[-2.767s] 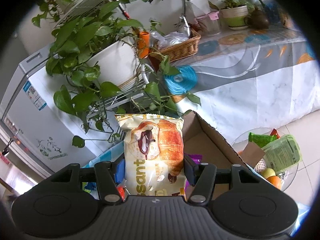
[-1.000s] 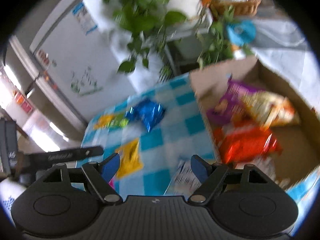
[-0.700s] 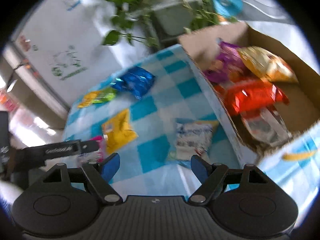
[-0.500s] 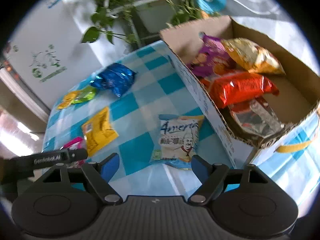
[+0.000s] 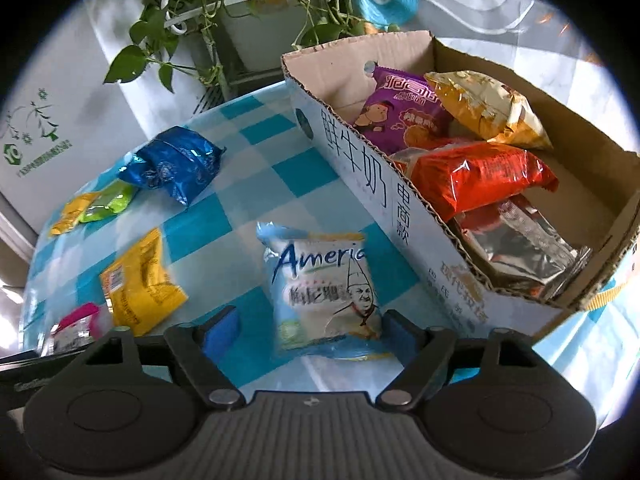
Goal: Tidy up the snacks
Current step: 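Move both grippers back over the table toward the two Ameria bags, then grasp the pink Ameria bag with the left gripper while the right gripper grasps the blue-white Ameria bag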
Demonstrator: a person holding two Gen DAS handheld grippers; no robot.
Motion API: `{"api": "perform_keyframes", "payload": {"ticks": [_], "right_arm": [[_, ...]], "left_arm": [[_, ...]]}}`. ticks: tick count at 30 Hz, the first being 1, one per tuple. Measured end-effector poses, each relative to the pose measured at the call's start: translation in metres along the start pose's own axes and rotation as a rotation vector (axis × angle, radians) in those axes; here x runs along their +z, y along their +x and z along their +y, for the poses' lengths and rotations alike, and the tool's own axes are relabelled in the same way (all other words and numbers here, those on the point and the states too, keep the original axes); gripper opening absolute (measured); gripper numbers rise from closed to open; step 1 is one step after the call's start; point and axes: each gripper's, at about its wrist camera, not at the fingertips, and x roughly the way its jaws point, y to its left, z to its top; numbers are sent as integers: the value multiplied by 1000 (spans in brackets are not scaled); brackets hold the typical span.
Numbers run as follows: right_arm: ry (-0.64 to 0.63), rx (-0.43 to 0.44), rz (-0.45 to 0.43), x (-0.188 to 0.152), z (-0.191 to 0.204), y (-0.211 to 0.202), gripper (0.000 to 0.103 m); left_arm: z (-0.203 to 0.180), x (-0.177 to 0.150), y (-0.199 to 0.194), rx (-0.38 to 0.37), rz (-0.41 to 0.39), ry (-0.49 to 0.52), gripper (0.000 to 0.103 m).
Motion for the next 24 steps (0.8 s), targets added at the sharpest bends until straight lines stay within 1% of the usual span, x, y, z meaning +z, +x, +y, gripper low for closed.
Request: {"api": "perform_keyframes", "payload": {"ticks": [1,2,3,6,9,11,12,15,17,20,24], "right_arm": [[-10,-10,-9,-1,2,1,77],[-27,-17,-24,-2,4,2,71],[-42,-12,-30,-3,5,2,68],[-78,10,-37,-4,8,1,67],[-51,54,-32,-2,3,0,67],[-7,76,-24,0,-2,-1,70],[13,89,-19,1,-3,-1,76],[48,115,-17,4,-6,0,81],[39,111,-18,5,-5,1,85],[10,100,-16,7,-1,7,88],[-27,70,-20,6,4,11,88]], "left_arm": [[0,0,0,0,-3,0,102],[1,-1,0,5,-4,0,102],[1,-1,0,11,-6,0,102],[6,0,0,24,-10,-26,102],[11,0,0,28,-13,-42,102],[11,-1,0,27,-15,-38,102],[12,-1,-1,26,-14,-39,102],[13,-1,-1,24,-9,-40,102],[13,-1,-1,23,-3,-41,102],[12,-3,-2,19,-2,-36,102],[11,-4,-1,19,-7,-38,103]]}}
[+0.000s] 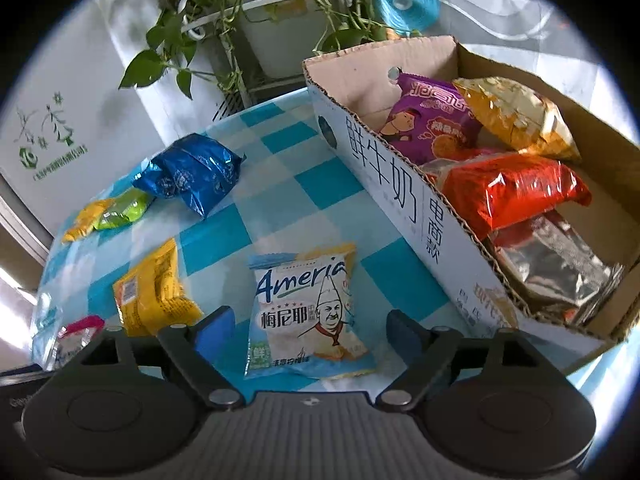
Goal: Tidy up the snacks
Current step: 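Grasp the pink Ameria bag with the left gripper while the right gripper grasps the blue-white Ameria bag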
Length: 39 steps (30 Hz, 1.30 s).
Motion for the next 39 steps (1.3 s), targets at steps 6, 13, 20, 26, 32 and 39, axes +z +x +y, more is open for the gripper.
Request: {"api": "perform_keyframes", "payload": {"ticks": [6,13,20,26,32,39], "right_arm": [[-85,-35,4,-3,9,3,88],[-156,-61,8,-5,15,6,88],[-193,-84,1,-7,20,9,85],[-191,-88,-15,-3,15,5,62],[-149,-48,-1,0,8,-1,57],[-157,-15,-30,7,7,-19,57]], "left_arm": [[-2,-1,0,13,-3,-20,103],[-3,-2,0,17,5,-31,103],[-6,-6,-2,10,-4,5,103],[-11,-7,-11,-27,-40,52,75],[-15,-7,-17,-62,-58,65,53],[-7,-7,-24,-121,-59,6,51]]}}
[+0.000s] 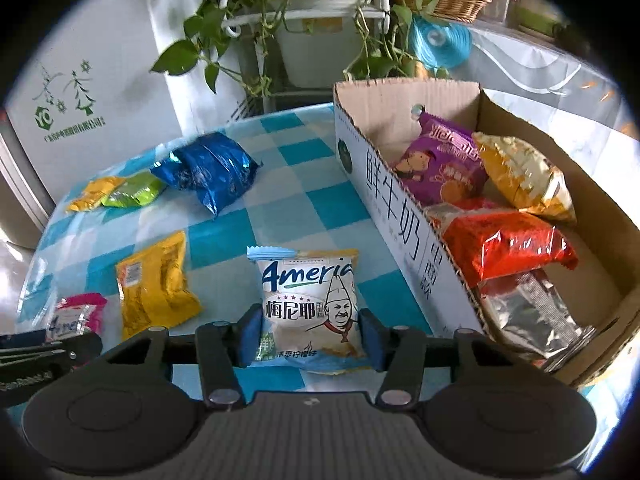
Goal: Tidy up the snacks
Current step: 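Grasp the pink Ameria bag with the left gripper while the right gripper grasps the blue-white Ameria bag, then lift and carry the pink Ameria bag toward the box while the right gripper carries the blue-white one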
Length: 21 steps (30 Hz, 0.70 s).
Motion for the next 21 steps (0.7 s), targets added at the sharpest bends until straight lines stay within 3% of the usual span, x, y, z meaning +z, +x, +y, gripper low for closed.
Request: {"api": "perform_keyframes", "payload": {"ticks": [13,21], "right_arm": [[-60,120,-11,29,-2,-31,57],[-173,163,-33,52,-5,-46,57]], "left_arm": [[9,2,-23,-81,-66,-85,51],[8,8,-37,-72,-148,-81,51]]}}
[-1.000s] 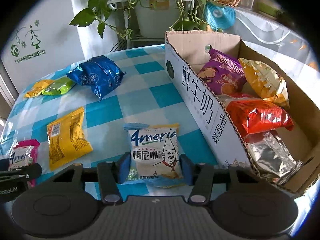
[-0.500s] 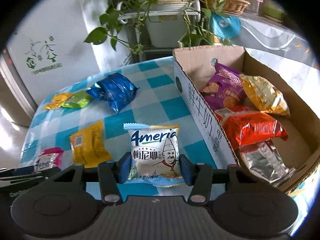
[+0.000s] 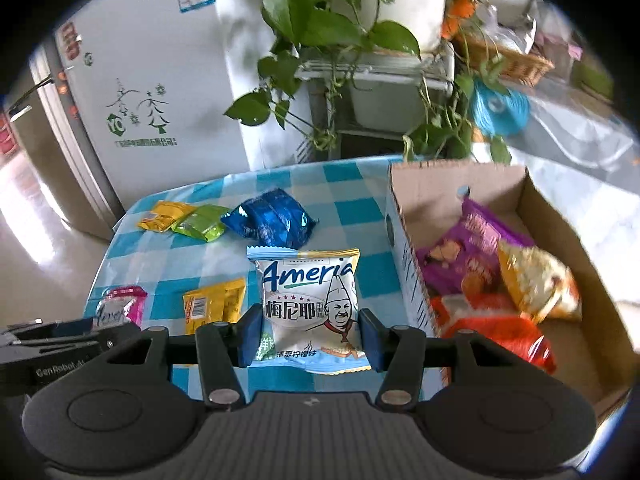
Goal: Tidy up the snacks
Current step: 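Lift and carry the pink Ameria bag toward the box while the right gripper carries the blue-white one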
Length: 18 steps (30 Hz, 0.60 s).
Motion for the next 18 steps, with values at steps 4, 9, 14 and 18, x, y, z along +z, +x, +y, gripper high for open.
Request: {"api": "perform_keyframes", "payload": {"ticks": [4,9,14,18], "right_arm": [[1,23,-12,10,-11,-5,57],[-8,53,-53,23,-27,-11,57],[86,72,-98,30,-48,-13,57],[103,84,-128,33,-56,-17,57]], "left_arm": [[-7,5,-7,12,-54,41,51],[-10,9,-10,11,-79,36,51],[-10,10,-7,1,-76,7,51],[-17,9,-4,-13,-69,15,51]]}}
